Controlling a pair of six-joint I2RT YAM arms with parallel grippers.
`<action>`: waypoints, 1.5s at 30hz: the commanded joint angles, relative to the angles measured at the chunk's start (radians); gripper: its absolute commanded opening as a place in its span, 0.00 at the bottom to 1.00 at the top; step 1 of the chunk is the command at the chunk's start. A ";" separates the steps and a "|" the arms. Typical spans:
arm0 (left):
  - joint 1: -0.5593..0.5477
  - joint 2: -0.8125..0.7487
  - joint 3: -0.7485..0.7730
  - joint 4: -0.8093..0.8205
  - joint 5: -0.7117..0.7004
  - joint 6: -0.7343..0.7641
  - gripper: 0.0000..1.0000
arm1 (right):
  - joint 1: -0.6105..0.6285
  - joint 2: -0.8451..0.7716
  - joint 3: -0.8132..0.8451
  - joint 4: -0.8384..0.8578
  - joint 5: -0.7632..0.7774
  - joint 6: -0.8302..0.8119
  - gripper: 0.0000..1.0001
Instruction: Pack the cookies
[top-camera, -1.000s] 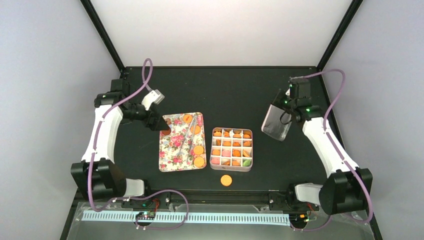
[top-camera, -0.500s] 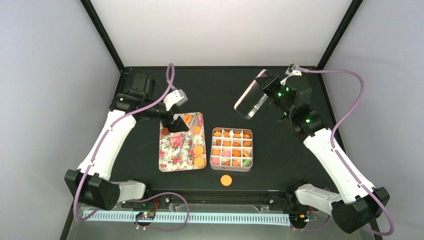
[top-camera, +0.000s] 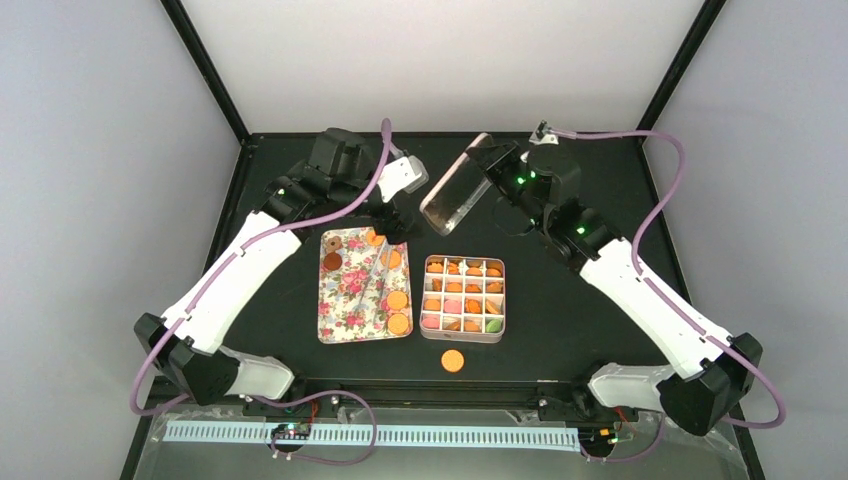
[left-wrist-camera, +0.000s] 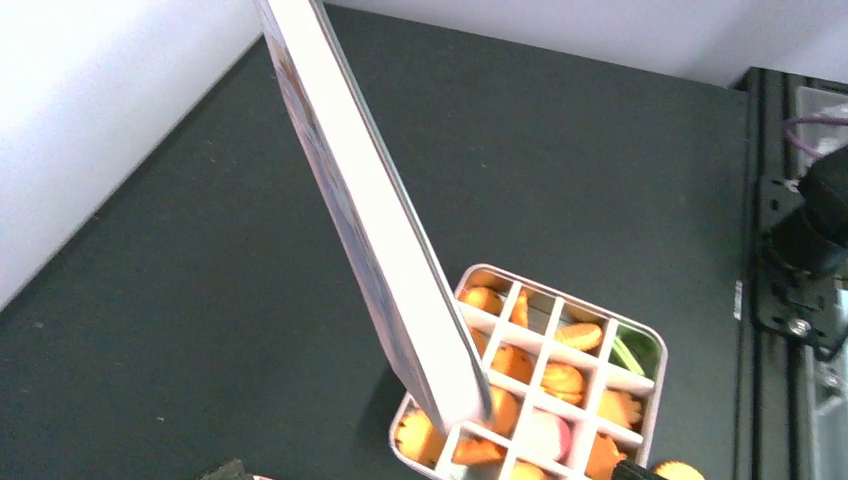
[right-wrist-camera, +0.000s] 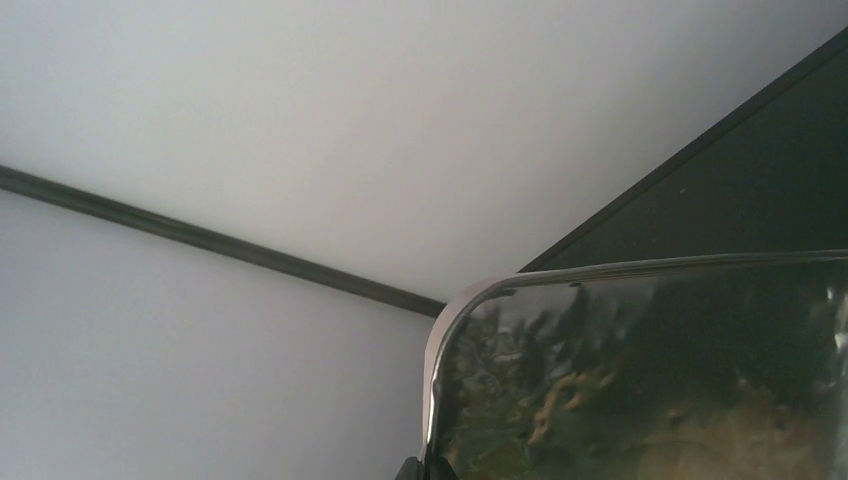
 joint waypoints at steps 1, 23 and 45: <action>-0.031 0.027 0.082 0.060 -0.102 -0.105 0.93 | 0.057 0.019 0.056 0.055 0.063 0.016 0.01; -0.043 0.089 0.060 0.066 -0.399 -0.032 0.02 | 0.154 0.045 0.047 0.089 0.037 -0.077 0.11; -0.126 -0.497 -0.689 0.974 -0.595 1.229 0.02 | -0.080 -0.277 -0.332 0.194 -0.470 0.055 0.82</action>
